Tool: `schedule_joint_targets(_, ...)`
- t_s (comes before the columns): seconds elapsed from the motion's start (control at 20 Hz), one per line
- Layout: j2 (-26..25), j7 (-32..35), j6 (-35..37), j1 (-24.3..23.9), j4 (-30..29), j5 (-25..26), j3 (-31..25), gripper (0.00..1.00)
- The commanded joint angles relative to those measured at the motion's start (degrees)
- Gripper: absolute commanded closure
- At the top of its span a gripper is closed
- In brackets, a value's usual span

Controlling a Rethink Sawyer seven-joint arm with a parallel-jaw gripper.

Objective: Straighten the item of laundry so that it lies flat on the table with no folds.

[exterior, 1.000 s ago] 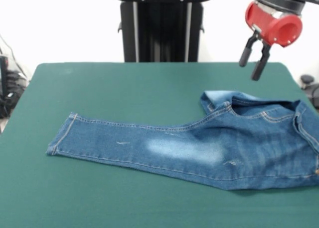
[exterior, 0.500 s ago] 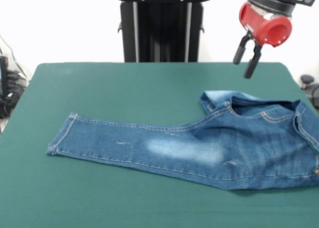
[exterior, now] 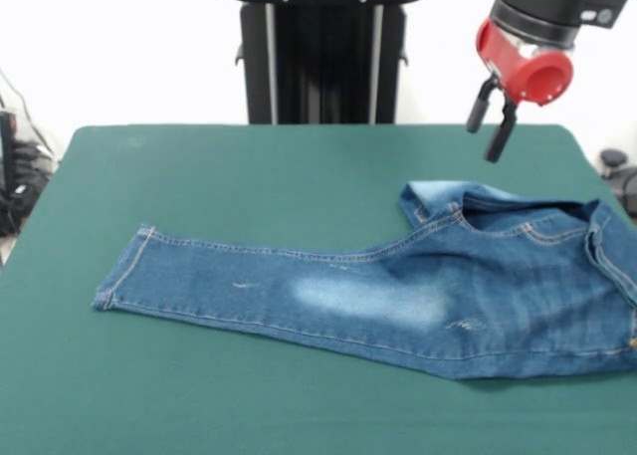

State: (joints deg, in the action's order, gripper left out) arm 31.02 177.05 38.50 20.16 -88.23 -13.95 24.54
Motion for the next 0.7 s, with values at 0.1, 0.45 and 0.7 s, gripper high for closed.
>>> schedule_joint_targets(0.1,-4.4,6.7,-3.9,0.5,-5.7,-3.6,-9.1,0.00)
schedule_joint_targets(0.45,-7.2,8.8,-5.3,1.7,-3.2,-4.2,-8.5,0.00)
schedule_joint_targets(0.7,-9.0,8.6,-7.5,1.8,-2.9,-4.6,-8.2,0.00)
